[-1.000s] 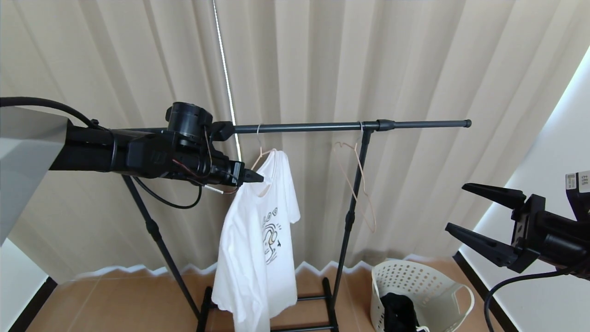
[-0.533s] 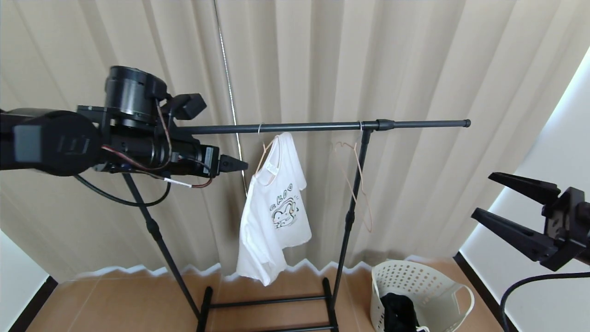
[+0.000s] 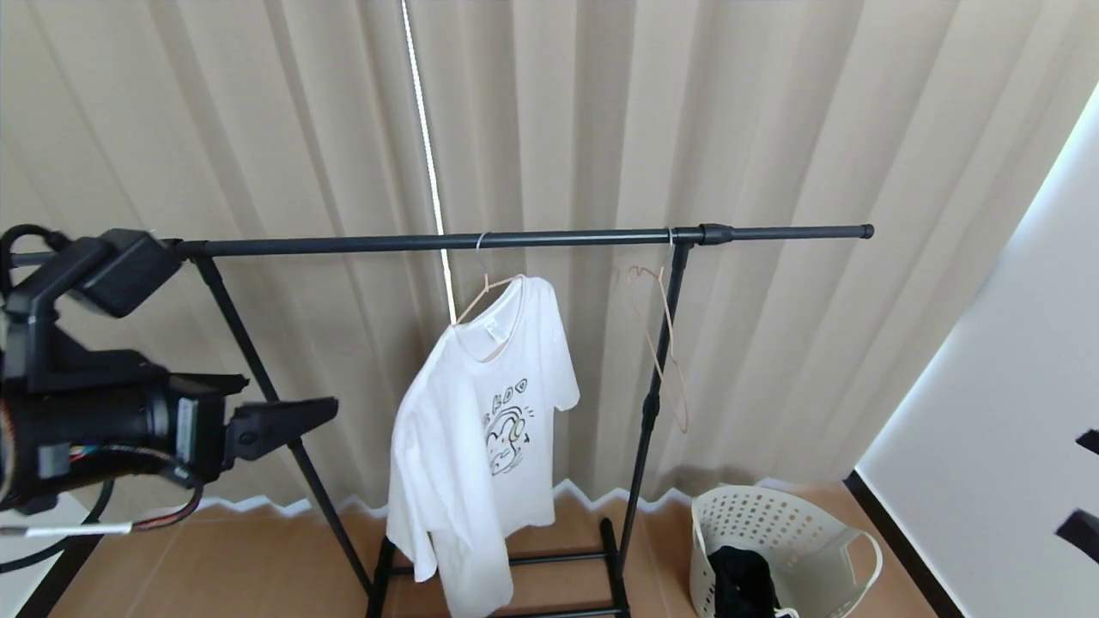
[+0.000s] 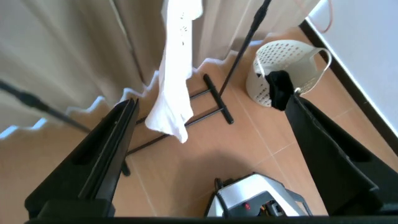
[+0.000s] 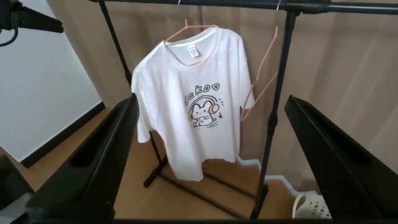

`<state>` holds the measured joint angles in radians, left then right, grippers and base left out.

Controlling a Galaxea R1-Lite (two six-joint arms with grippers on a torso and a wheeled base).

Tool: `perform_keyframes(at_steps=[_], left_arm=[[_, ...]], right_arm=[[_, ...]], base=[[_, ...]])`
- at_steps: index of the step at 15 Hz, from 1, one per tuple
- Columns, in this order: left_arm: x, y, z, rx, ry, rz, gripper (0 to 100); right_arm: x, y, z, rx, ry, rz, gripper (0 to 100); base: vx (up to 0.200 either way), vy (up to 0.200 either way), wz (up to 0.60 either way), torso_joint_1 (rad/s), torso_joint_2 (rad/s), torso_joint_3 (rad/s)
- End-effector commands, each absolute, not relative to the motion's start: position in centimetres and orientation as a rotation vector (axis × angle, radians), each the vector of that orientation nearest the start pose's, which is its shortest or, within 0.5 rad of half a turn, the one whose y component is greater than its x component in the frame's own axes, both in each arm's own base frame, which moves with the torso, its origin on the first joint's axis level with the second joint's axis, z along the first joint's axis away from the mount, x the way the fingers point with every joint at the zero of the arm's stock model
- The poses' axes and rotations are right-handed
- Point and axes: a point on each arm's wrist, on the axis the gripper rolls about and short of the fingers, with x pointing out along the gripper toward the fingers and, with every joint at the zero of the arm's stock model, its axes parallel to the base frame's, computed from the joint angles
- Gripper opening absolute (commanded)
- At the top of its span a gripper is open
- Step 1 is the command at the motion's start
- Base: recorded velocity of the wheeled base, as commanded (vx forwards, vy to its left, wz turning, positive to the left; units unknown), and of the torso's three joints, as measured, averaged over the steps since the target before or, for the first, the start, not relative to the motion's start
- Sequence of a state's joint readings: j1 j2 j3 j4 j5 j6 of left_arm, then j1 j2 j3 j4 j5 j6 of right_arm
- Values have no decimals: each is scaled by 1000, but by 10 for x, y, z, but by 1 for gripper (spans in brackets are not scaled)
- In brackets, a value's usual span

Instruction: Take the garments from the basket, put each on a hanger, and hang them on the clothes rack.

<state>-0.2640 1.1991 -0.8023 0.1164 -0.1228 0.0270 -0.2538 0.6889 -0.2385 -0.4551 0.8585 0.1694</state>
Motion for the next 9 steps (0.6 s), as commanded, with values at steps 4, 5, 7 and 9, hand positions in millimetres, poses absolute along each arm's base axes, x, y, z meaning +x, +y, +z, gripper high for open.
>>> perform_keyframes(at_steps=[4, 5, 7, 9], left_arm=[[92, -25, 199, 55, 462, -346, 100], [87, -24, 197, 52, 450, -346, 100], [69, -19, 190, 48, 373, -341, 100], [45, -13, 175, 48, 322, -343, 100]], right_arm=[[-1, 18, 141, 151, 4, 771, 100], [-7, 18, 133, 154, 11, 793, 100], [-25, 20, 101, 147, -3, 798, 100], [-22, 18, 94, 158, 6, 681, 100]], base=[[0, 0, 0, 0, 0, 0], [0, 0, 0, 0, 0, 0], [0, 0, 0, 0, 0, 0], [0, 0, 0, 0, 0, 0]])
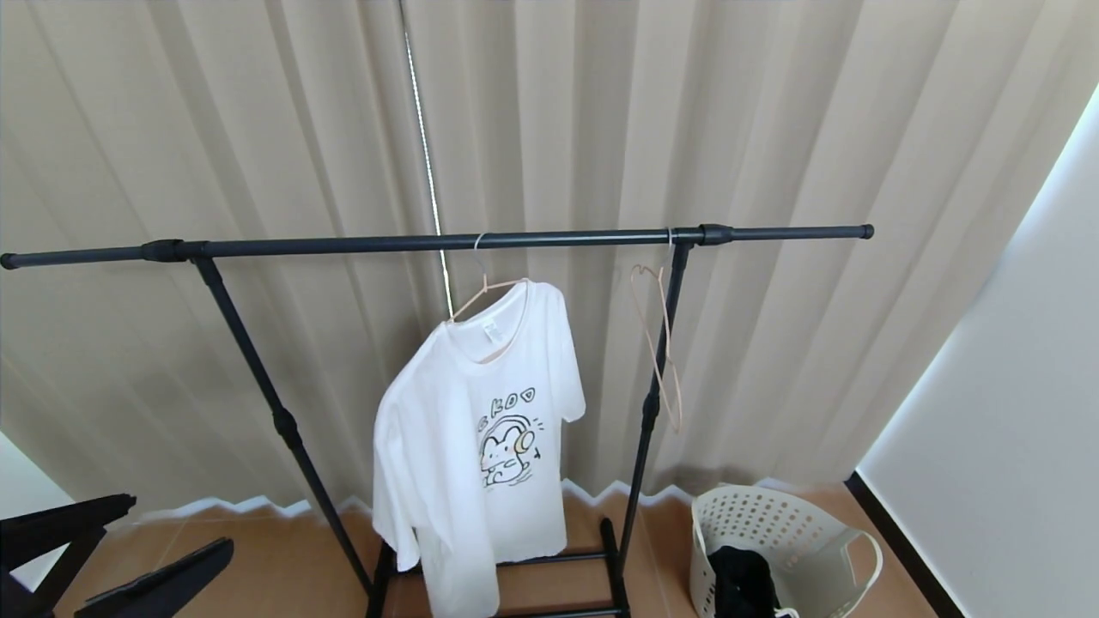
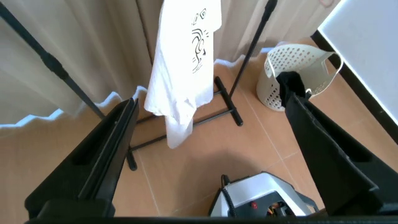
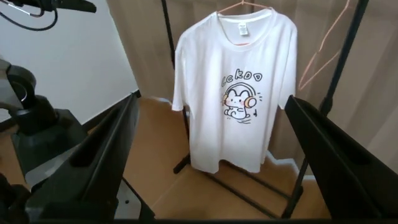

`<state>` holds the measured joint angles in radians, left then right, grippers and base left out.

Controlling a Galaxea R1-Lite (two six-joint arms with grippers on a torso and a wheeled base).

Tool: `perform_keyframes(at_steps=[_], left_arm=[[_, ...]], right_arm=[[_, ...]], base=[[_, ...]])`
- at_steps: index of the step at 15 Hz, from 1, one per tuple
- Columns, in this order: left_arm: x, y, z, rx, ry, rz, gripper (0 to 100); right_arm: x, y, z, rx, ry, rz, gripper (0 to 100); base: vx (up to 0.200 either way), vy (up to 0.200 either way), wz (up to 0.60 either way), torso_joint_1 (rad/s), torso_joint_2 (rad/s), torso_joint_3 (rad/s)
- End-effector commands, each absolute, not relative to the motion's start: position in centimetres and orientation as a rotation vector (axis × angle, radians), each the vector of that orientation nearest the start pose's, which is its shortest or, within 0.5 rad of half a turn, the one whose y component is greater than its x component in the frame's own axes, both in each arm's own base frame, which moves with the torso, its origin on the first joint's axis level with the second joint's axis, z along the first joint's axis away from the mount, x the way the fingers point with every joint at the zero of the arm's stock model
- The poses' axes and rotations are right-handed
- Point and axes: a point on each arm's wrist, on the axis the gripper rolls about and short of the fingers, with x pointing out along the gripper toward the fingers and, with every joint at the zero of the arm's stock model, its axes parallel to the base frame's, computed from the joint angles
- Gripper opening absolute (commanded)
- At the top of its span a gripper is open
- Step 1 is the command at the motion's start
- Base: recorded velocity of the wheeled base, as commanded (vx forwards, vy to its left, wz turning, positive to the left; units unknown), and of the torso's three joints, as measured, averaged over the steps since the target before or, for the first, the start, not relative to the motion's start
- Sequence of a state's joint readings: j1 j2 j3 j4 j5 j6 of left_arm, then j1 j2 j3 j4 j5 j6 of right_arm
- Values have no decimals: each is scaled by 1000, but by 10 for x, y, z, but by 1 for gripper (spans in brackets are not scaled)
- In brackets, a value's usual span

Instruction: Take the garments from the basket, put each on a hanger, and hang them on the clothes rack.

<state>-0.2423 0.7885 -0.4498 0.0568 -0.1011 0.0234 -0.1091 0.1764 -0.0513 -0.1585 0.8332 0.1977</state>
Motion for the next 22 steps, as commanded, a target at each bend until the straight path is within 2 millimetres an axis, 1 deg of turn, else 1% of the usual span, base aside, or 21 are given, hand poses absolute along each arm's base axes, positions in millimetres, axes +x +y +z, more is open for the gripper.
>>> perform_keyframes(at_steps=[1, 3, 5, 6, 7, 9, 10, 12, 14, 18, 20, 22], left_arm=[[35, -11, 167, 47, 302, -340, 100], [24, -8, 152, 48, 291, -310, 100], [18, -4, 139, 52, 285, -232, 100], [16, -3, 137, 51, 279, -204, 100], [12, -2, 131, 47, 269, -171, 100], [8, -1, 125, 43, 259, -145, 100], [2, 0, 113, 39, 247, -109, 100], [-3, 0, 95, 35, 249, -86, 100], [-8, 0, 83, 32, 234, -32, 100], [-13, 0, 82, 24, 177, 24, 100], [-19, -1, 80, 27, 96, 48, 100], [-18, -1, 81, 21, 80, 48, 100]], right_arm=[[-20, 17, 92, 161, 0, 586, 100], [-18, 15, 91, 122, -15, 483, 100], [-17, 11, 93, 90, -51, 301, 100], [-16, 9, 93, 42, -62, 212, 100], [-16, 6, 90, -36, -45, 78, 100], [-16, 4, 86, -57, -3, 6, 100], [-16, 4, 85, -53, 5, -3, 100], [-16, 4, 85, -48, 12, 28, 100], [-17, 2, 84, -46, -1, 100, 100], [-20, 2, 84, -47, -31, 127, 100], [-23, 2, 80, -68, -46, 106, 100], [-23, 2, 80, -71, -47, 107, 100]], base=[[0, 0, 0, 0, 0, 0], [0, 0, 0, 0, 0, 0], [0, 0, 0, 0, 0, 0], [0, 0, 0, 0, 0, 0], [0, 0, 0, 0, 0, 0], [0, 0, 0, 0, 0, 0], [0, 0, 0, 0, 0, 0], [0, 0, 0, 0, 0, 0], [0, 0, 0, 0, 0, 0], [0, 0, 0, 0, 0, 0], [0, 0, 0, 0, 0, 0], [0, 0, 0, 0, 0, 0]])
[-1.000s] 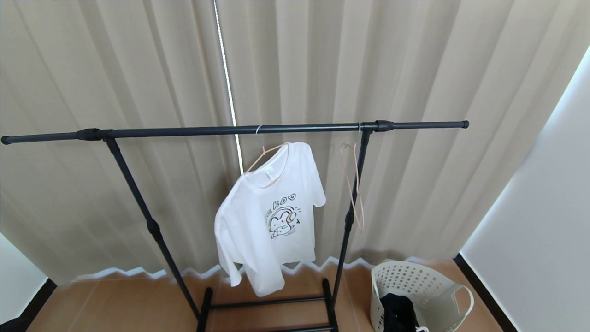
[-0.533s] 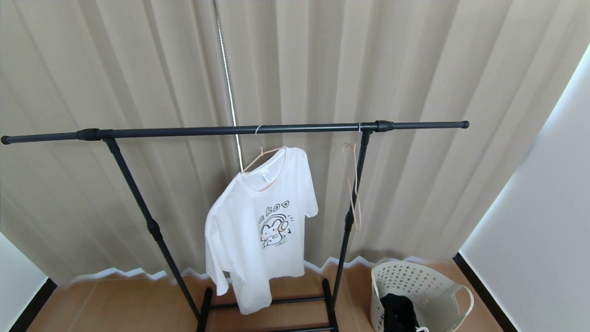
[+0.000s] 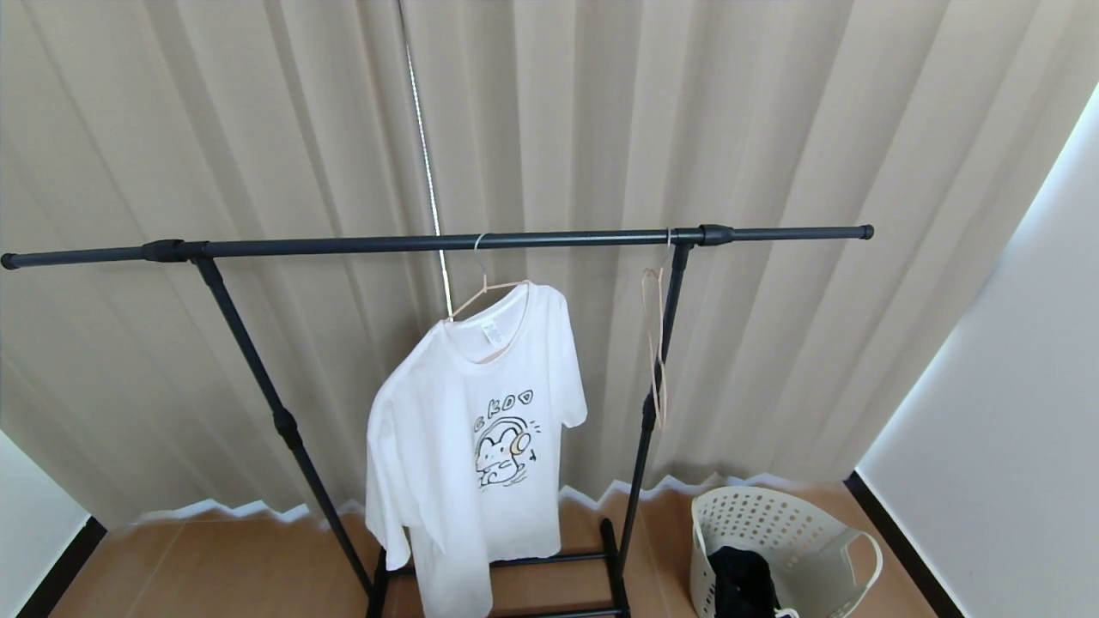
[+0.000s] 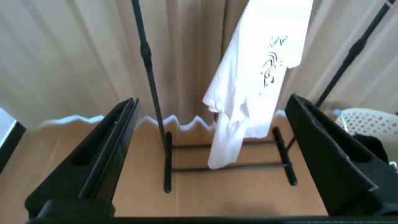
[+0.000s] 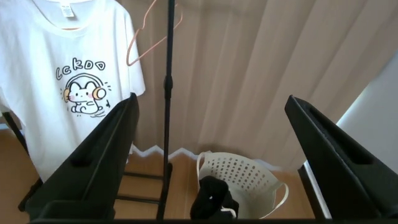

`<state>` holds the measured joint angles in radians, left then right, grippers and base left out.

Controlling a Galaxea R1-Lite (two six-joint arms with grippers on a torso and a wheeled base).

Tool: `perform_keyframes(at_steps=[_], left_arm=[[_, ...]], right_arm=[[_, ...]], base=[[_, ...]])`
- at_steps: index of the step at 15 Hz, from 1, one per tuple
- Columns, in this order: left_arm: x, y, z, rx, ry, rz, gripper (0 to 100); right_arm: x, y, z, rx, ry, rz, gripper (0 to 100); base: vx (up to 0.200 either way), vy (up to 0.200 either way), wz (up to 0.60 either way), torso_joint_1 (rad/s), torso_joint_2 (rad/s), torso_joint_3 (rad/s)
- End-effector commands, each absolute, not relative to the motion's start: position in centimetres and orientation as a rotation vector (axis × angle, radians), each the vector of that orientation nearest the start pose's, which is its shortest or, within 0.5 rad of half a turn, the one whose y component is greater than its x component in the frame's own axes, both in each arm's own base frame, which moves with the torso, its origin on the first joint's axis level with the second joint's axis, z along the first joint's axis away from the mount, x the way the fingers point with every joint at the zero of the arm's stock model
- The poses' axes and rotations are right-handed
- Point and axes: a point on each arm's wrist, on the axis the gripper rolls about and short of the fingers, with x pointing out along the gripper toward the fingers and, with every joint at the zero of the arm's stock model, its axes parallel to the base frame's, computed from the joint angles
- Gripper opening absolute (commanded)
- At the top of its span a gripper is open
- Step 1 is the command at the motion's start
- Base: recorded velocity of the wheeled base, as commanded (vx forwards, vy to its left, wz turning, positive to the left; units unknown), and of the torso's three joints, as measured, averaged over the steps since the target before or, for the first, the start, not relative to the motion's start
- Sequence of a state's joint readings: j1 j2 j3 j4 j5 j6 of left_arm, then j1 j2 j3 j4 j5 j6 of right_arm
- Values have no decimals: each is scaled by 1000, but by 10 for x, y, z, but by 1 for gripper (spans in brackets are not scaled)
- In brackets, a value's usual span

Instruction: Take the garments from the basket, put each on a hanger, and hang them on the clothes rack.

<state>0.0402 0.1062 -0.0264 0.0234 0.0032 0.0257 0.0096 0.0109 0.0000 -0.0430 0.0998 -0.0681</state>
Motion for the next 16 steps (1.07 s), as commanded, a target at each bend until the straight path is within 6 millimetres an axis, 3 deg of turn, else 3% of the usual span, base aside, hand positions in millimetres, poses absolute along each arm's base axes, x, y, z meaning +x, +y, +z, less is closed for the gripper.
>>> perform_keyframes(at_steps=[1, 4, 16], left_arm=[[-18, -1, 78, 40, 85, 44, 100], [-21, -2, 76, 43, 46, -115, 100], [-23, -2, 75, 27, 15, -103, 100]], right_arm=[[-23, 2, 80, -69, -48, 107, 100], [-23, 2, 80, -65, -49, 107, 100], [-23, 2, 80, -66, -48, 107, 100]], base=[[0, 0, 0, 0, 0, 0], [0, 0, 0, 0, 0, 0], [0, 0, 0, -20, 54, 29]])
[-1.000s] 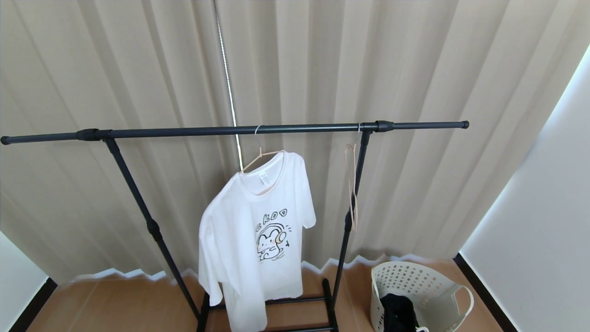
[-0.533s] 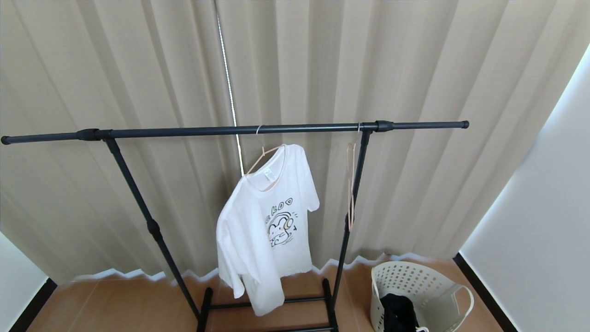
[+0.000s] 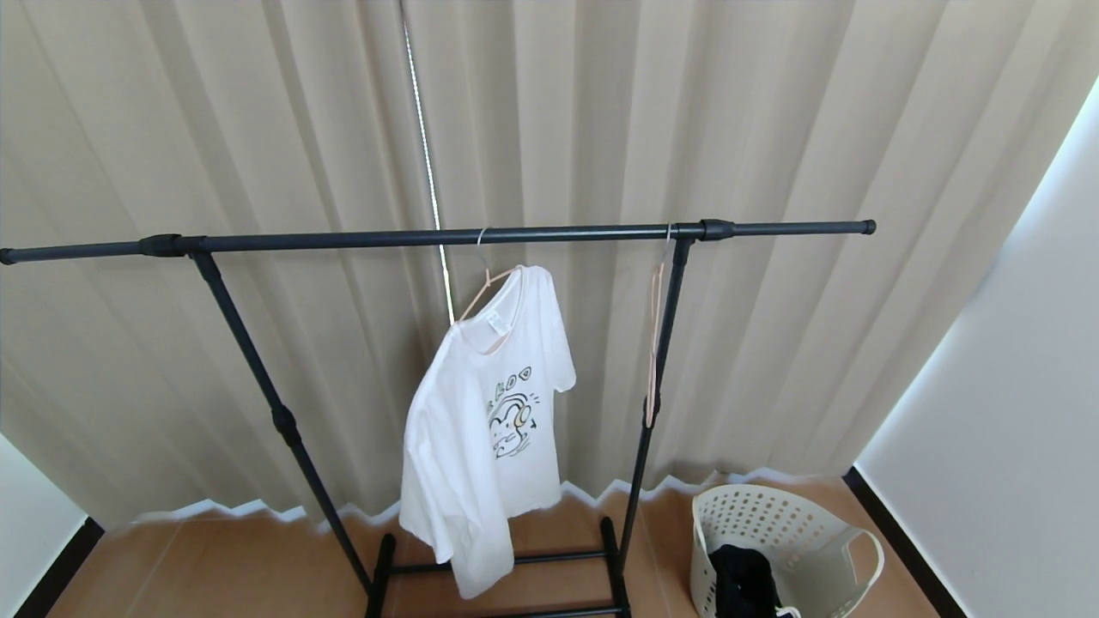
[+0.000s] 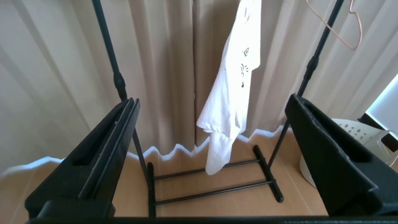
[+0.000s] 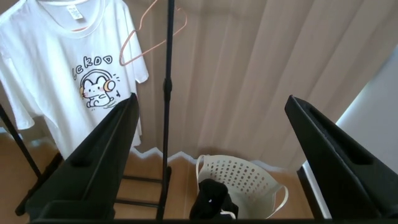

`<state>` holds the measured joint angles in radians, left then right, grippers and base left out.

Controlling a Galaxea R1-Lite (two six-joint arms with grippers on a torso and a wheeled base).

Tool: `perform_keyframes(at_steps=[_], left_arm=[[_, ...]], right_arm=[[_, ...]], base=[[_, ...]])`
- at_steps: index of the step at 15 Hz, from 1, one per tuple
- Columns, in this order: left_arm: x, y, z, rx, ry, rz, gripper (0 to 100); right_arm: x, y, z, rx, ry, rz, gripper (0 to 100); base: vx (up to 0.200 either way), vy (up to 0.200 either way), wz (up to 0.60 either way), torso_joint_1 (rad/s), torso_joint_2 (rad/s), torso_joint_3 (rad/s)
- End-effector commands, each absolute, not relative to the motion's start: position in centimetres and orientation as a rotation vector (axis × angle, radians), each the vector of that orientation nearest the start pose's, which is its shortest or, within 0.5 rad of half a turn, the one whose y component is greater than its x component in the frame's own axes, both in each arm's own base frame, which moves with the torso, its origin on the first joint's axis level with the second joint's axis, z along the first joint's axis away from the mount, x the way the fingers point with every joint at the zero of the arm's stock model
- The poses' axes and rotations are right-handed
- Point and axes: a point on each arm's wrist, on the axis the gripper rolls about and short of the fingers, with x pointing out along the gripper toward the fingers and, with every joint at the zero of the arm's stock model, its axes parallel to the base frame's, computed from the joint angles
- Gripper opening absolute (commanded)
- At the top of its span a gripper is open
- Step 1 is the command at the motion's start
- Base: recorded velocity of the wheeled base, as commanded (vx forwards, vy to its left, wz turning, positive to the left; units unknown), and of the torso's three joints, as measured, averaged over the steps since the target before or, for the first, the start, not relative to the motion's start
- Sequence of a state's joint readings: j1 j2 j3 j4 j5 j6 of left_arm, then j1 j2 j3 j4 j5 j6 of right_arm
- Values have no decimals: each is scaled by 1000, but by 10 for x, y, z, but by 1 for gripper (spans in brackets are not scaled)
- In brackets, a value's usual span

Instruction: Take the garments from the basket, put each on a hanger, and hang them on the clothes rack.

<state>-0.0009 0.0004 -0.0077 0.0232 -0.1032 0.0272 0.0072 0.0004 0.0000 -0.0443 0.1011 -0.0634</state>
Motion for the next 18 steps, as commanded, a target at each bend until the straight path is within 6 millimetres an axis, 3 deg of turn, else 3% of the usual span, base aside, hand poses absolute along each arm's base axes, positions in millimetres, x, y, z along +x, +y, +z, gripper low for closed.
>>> perform_keyframes(at_steps=[1, 18], left_arm=[[-23, -2, 75, 27, 15, -105, 100], [-23, -2, 75, 25, 14, -103, 100]], right_arm=[[-23, 2, 80, -65, -48, 107, 100], [-23, 2, 80, -65, -48, 107, 100]], base=[[0, 0, 0, -110, 256, 129], [0, 0, 0, -145, 335, 186]])
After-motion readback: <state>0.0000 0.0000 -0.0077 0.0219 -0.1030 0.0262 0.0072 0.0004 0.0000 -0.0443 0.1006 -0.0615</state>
